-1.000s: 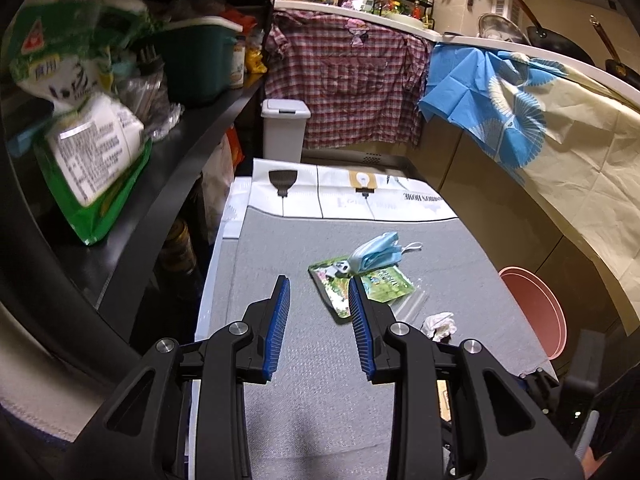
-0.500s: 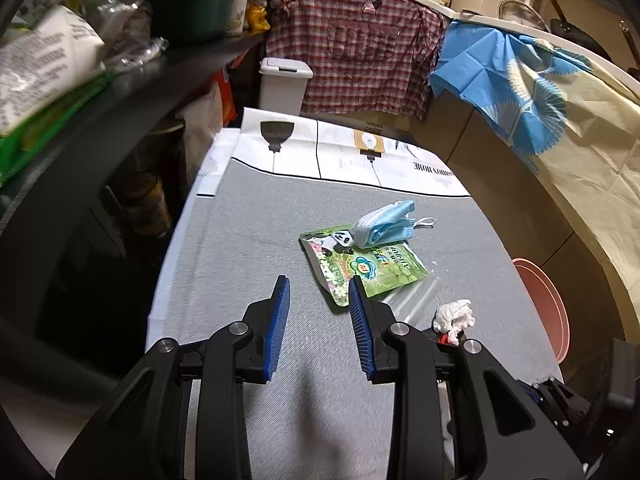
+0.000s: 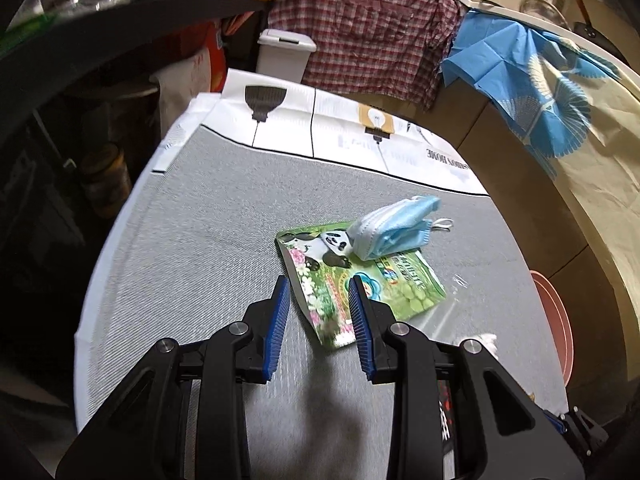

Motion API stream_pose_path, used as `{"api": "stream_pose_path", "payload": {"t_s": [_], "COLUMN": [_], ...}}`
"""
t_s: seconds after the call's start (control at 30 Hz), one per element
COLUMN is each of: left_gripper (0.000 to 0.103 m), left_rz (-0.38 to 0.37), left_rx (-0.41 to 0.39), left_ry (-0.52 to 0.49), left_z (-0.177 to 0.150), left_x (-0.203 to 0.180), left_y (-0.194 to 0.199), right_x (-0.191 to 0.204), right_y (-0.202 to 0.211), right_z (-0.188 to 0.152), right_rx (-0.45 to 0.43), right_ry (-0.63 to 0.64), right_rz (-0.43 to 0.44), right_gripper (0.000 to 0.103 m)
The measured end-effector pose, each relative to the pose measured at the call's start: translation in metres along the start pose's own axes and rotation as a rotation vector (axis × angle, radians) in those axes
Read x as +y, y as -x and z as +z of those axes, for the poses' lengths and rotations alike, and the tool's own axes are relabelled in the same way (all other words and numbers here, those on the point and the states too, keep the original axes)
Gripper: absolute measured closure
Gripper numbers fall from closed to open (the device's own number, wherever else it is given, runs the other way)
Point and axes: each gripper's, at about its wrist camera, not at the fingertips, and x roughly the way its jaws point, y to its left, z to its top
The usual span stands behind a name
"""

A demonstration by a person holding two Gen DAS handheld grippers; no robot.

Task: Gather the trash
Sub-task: 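Grasp the green seed packet with the left tool while the right tool grasps the beige tissue pack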

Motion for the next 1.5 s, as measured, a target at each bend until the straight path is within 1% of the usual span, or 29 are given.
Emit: {"api": "stream_pose_path", "payload": {"t_s": [0.17, 0.23, 0.27, 0.3, 0.37, 0.4, 0.43, 0.57, 0.77, 0.9, 1.1, 1.17, 1.23, 1.27, 1.37, 1.5], "left_gripper": [0.073, 0.074, 0.078, 0.082, 0.088, 0.094, 0.095, 0.098, 0.1, 0.102, 0.103, 0.103, 0.103, 0.103, 0.103, 0.103], "left_rz": [-0.009, -0.022, -0.034, -0.036, -0.037, -0.04, -0.044, -0.035, -0.017, 0.004, 0.041, 0.046, 0.057, 0.062, 0.081, 0.082], "left_rx": [0.028, 0.033, 0.034, 0.036, 0.035, 0.036, 0.033, -0.002, -0.074, -0.115, -0.167, -0.175, -0.182, -0.187, -0.199, -0.212], "left_ry": [0.046, 0.063, 0.069, 0.069, 0.063, 0.063, 0.06, 0.04, 0.001, -0.027, -0.059, -0.067, -0.077, -0.082, -0.082, -0.053], "left_z": [0.002, 0.003, 0.003, 0.004, 0.004, 0.004, 0.004, 0.006, 0.012, 0.015, 0.013, 0.011, 0.008, 0.008, 0.006, 0.004], "left_x": [0.007, 0.008, 0.007, 0.007, 0.003, 0.003, 0.002, -0.001, -0.009, -0.016, -0.027, -0.029, -0.031, -0.031, -0.029, -0.022], "left_y": [-0.021, -0.025, -0.027, -0.027, -0.027, -0.026, -0.024, -0.011, 0.019, 0.04, 0.077, 0.087, 0.096, 0.101, 0.114, 0.13], "right_x": [-0.008, -0.01, -0.01, -0.01, -0.01, -0.009, -0.008, -0.006, -0.005, -0.006, -0.009, -0.01, -0.01, -0.01, -0.008, 0.0], "right_y": [-0.002, -0.002, -0.003, -0.004, -0.005, -0.006, -0.007, -0.009, -0.006, 0.002, 0.009, 0.011, 0.011, 0.012, 0.006, -0.005], "right_z": [0.0, 0.0, 0.0, 0.0, 0.001, 0.001, 0.001, 0.0, -0.002, -0.001, -0.005, -0.005, -0.006, -0.006, -0.006, -0.007], "right_rx": [-0.004, -0.003, 0.0, 0.003, 0.007, 0.01, 0.013, 0.021, 0.007, -0.022, -0.037, -0.039, -0.039, -0.044, -0.031, -0.001], "right_ry": [0.0, -0.001, 0.0, -0.001, -0.004, 0.002, 0.008, 0.012, 0.042, 0.051, 0.048, 0.043, 0.044, 0.044, 0.05, 0.085], "right_rz": [0.014, 0.022, 0.023, 0.023, 0.028, 0.03, 0.03, 0.036, 0.03, 0.026, 0.023, 0.032, 0.03, 0.028, 0.033, 0.016], "right_gripper": [0.04, 0.035, 0.033, 0.032, 0.03, 0.028, 0.026, 0.026, 0.032, 0.043, 0.05, 0.046, 0.019, 0.016, 0.016, 0.016]}}
